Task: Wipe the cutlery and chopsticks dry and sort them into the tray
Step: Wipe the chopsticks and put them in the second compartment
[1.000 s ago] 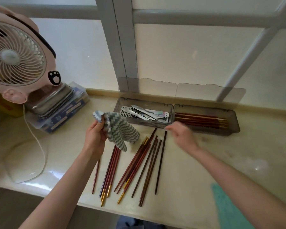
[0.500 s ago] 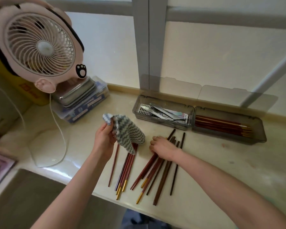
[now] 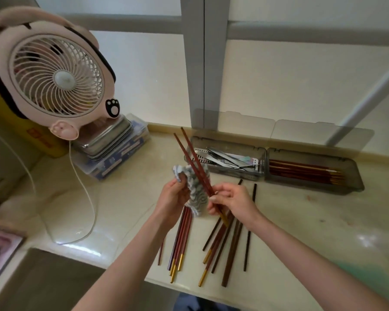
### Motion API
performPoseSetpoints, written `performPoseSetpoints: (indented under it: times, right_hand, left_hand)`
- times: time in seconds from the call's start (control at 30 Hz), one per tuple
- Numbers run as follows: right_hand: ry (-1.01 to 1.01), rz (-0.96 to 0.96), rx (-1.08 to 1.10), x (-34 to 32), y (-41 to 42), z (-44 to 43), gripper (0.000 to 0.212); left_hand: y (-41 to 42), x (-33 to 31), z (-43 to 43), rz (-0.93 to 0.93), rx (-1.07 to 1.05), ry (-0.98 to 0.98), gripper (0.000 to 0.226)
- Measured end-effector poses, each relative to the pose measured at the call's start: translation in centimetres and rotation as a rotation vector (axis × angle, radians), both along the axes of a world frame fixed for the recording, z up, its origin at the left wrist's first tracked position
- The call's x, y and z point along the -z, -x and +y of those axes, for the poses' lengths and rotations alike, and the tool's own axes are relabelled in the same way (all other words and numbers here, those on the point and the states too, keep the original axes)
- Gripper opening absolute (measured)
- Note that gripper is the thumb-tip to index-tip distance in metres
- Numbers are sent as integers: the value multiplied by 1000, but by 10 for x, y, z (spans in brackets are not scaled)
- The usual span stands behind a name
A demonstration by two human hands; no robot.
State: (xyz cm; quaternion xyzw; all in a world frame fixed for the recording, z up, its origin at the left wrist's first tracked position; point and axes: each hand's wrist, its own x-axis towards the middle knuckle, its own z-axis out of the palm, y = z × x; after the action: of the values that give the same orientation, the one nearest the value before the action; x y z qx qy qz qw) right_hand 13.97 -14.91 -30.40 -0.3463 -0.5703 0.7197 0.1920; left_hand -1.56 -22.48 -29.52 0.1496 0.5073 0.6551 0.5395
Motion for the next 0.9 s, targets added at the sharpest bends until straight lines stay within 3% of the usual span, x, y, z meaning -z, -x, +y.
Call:
performPoseSetpoints:
  times: [0.13, 0.27, 0.4, 0.9]
  right_hand:
    - [132, -60, -45, 3, 0, -19, 9]
    - [193, -62, -73, 8, -13, -24, 23]
    - [184, -91, -115, 14, -20, -31, 20]
    - [183, -55, -136, 7, -22, -30, 22]
  left_hand:
    - [-14, -2, 15, -27, 6, 14, 25]
    - [-20, -1, 20, 117, -18, 97, 19]
    - [-18, 3, 25, 180, -88, 187, 20]
    - [39, -13, 70, -11, -352, 149, 19]
